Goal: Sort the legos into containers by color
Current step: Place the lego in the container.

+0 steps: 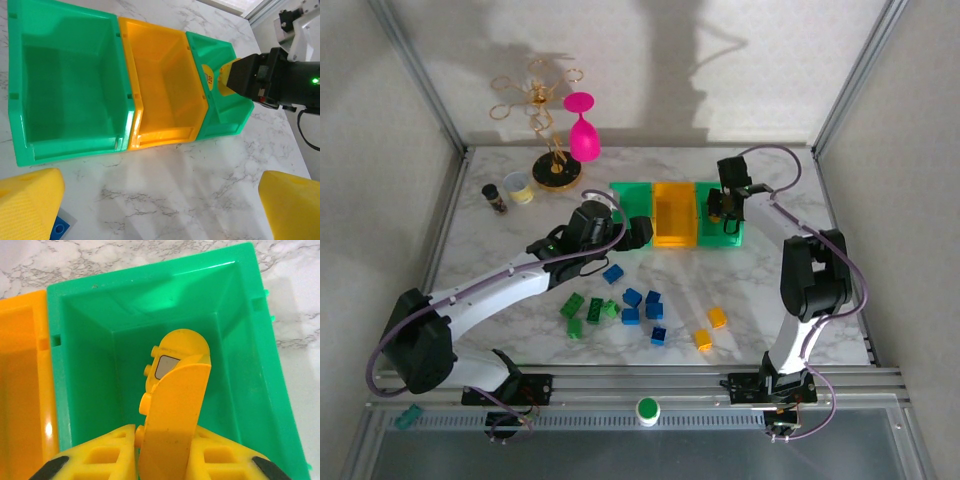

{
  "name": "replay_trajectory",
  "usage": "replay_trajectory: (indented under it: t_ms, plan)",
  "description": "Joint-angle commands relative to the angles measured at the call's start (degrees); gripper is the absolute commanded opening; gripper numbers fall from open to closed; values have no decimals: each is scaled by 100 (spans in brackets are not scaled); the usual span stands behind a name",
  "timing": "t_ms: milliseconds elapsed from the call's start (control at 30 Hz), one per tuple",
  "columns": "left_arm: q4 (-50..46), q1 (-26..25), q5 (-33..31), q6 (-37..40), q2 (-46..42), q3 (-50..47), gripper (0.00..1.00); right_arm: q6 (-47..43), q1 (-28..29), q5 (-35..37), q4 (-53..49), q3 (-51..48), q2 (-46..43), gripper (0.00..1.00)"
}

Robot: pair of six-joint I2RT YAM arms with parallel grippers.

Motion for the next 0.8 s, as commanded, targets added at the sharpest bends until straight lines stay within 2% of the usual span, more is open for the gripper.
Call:
replay_trajectory:
  t_ms: [0,233,433,500,633,767]
  plan:
    - [77,-45,-162,-41,88,177,100,-132,-61,-196,85,220,207,24]
    - [30,-46,-220,-41,96,195,99,-215,-65,-216,110,396,483,25]
    - [-69,-45,-321,48,54,216,99,-297,-74,-264,112,536,638,37]
    - [-203,-45,-446,82,48,291,99,-335,-74,-268,52,638,673,38]
    - [-167,-46,-392,91,4,292,99,-305,-74,-363,-44,757,534,41]
    - [-119,-45,-260,65,-70,276,99,-181,-57,-442,-171,622,22,43]
